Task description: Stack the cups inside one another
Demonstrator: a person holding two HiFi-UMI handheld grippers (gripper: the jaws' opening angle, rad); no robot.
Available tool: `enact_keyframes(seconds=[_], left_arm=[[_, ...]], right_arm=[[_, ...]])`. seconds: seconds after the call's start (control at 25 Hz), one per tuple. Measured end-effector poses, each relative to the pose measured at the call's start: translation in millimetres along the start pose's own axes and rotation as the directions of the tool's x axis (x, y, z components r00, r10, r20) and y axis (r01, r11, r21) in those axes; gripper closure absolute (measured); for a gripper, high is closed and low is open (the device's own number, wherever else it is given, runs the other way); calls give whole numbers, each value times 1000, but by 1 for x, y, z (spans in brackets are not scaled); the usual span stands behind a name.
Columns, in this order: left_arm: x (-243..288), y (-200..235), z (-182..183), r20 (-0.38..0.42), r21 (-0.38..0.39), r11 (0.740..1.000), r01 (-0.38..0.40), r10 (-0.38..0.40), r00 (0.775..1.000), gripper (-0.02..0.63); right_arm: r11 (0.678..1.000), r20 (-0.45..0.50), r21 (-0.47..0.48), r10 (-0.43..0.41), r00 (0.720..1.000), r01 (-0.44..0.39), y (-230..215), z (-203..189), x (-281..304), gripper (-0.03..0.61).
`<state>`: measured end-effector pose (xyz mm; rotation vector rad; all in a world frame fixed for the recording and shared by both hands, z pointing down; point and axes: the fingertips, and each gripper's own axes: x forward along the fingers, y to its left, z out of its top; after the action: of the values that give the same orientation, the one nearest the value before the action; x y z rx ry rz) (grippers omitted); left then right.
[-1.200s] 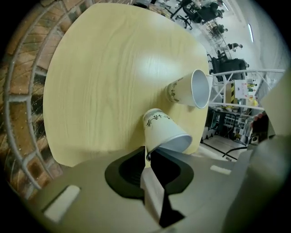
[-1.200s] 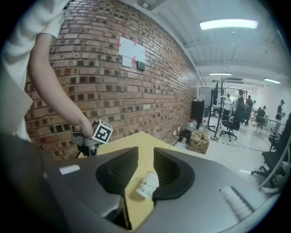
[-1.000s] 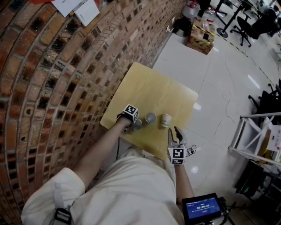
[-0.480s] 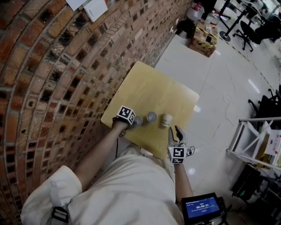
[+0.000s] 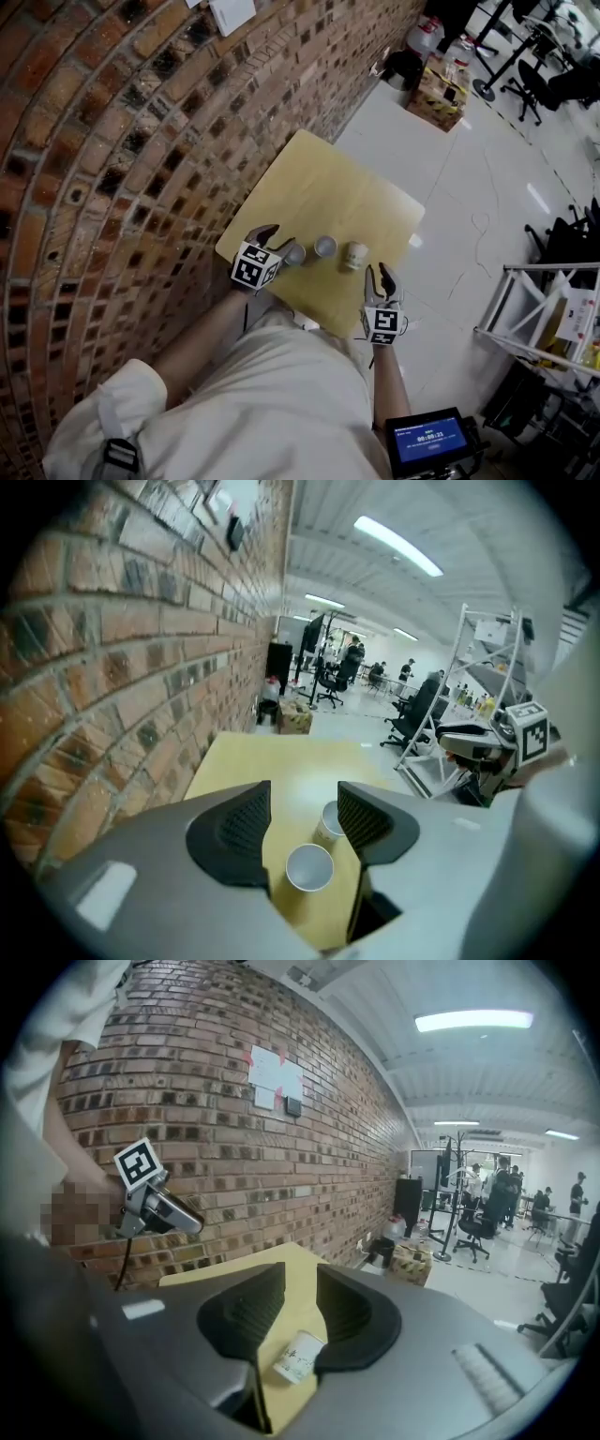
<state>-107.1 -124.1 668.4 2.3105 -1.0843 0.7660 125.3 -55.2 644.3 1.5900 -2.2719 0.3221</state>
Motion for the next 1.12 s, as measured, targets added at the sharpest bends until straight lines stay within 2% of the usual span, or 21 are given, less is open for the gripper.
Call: enact_keyframes(seconds=[0.12, 0.32, 0.44, 0.92, 1.0, 1.12], left_arm=[[-10, -10, 11, 72, 74, 997, -21, 15, 997, 371], [-17, -27, 13, 132, 119, 993, -8, -7, 991, 374], [-16, -32, 4, 126, 119, 993, 5, -20, 992, 376], [-11, -41, -4, 96, 124, 992, 24, -36, 995, 378], [-12, -45, -2, 103, 123, 992, 36, -49, 994, 445], [-11, -51, 1, 104, 101, 993, 60, -71, 992, 444]], right_arm=[[1000, 18, -8, -9, 1000, 9, -3, 7, -3, 480], [1000, 72, -22, -12, 997, 14, -4, 19, -9, 480], [1000, 95, -14, -1, 995, 3, -3, 21, -13, 480], [1000, 57, -9, 0, 998, 1, -9, 3, -24, 480], [1000, 39, -1, 10, 999, -10, -9, -3, -23, 480], [1000, 10, 5, 27, 1000, -27, -8, -14, -20, 480]])
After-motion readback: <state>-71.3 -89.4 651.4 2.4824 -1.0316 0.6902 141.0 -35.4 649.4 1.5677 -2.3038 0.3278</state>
